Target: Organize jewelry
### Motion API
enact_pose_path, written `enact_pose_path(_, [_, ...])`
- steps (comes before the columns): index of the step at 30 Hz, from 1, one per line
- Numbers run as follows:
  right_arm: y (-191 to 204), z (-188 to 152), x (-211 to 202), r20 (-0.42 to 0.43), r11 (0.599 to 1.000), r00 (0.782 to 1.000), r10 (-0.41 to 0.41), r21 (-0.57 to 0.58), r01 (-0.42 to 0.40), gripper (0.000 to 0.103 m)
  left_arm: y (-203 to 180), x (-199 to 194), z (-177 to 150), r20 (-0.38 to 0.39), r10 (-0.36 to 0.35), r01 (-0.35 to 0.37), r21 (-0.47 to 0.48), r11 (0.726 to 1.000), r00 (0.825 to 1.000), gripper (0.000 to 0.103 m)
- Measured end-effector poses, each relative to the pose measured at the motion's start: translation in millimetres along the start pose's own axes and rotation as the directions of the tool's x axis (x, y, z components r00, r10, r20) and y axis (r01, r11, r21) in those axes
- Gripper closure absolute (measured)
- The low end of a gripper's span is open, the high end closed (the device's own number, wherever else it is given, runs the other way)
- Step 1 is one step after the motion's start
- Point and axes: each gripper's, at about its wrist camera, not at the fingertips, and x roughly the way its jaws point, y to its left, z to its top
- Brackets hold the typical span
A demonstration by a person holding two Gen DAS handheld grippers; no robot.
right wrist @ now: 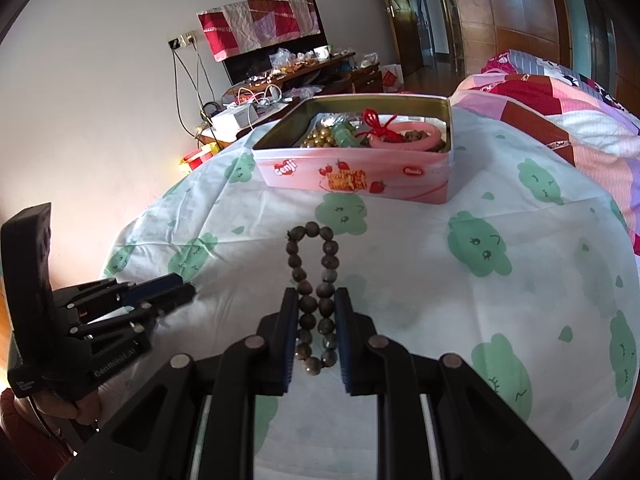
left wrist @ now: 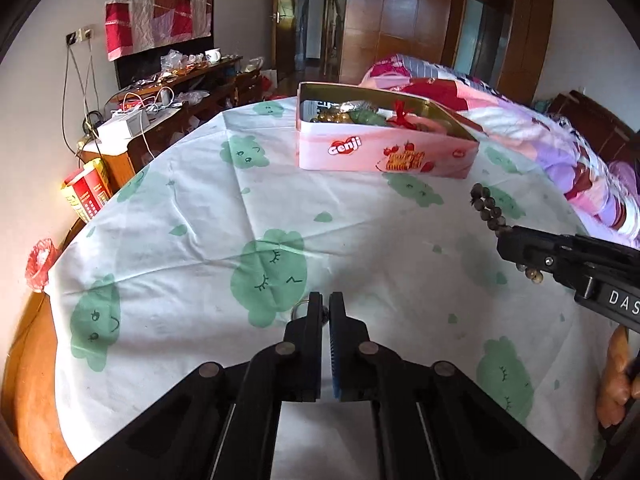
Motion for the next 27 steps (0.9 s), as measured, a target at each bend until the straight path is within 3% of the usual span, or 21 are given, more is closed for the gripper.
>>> enact_pose_path(7, [-1.2, -1.7, -2.6, 0.005, 1.0, 1.0, -0.007, 0.009, 0.006, 0.082, 11.4, -8.7, 3.0, 0.033, -0.039, 0.041, -0.065, 0.997, 0.999, 0.101])
enact_pose_path(14, [-4.7, -1.1, -1.9, 0.003, 1.0, 1.0, -0.005, 0.025, 0.004, 0.082, 15.6, -27.7, 9.3, 0.1, 0.004, -0.002, -0.029, 1.0, 0.995, 0.101])
enact_pose_path(18, [-5.0, -0.4, -1.7, 0.003, 1.0, 1.0, -0.002, 0.025, 0.002, 0.082, 17.3, -26.0, 7.1, 0.097, 0.008, -0.006, -0.027, 1.0, 0.995, 0.101])
enact_pose_path(27, [-6.0, -0.8, -2.1, 0.003, 1.0, 1.0, -0.001, 0.029, 0.001, 0.082, 17.4, -36.2, 9.2, 0.145, -0.059, 0.064, -0.036, 0.997, 0.988, 0.101])
